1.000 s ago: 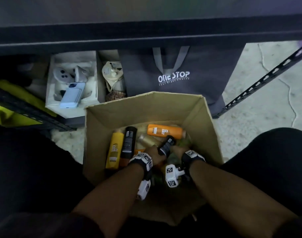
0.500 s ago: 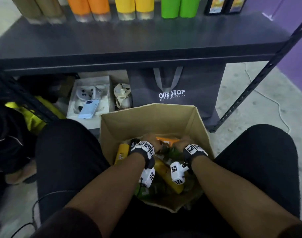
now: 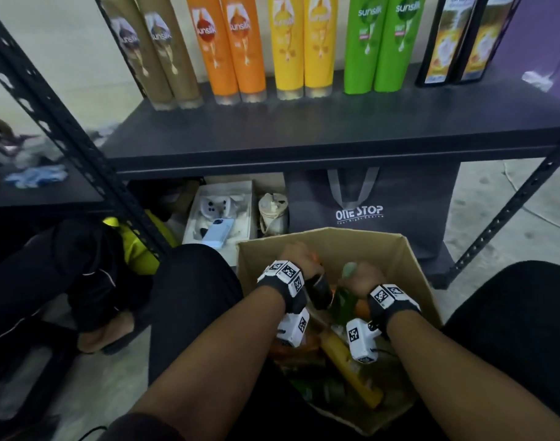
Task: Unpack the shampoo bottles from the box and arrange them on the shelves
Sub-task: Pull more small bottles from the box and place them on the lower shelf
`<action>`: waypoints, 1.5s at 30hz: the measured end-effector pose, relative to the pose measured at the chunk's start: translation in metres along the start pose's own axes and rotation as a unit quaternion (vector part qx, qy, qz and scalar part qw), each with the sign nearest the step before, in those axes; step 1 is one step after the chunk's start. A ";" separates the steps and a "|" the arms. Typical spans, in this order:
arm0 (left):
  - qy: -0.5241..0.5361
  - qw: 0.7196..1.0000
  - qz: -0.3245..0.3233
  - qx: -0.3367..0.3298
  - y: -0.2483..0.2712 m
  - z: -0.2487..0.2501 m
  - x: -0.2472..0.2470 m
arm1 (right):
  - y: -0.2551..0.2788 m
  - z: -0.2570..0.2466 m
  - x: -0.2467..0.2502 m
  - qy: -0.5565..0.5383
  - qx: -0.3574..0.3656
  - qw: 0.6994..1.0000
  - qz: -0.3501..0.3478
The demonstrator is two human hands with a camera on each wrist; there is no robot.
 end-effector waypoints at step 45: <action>0.145 0.828 0.515 -0.169 0.174 0.003 0.429 | 0.250 -0.332 0.264 -0.282 0.510 0.773 0.251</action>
Point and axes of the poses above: each hand's wrist, its own y-axis away from the middle knuckle, its own x-axis out of the back of the hand, z = x × y, the point moved 10 cm from there along -y, towards the middle knuckle, and after that the axes turned 8 degrees about -x, right-handed, at the moved point
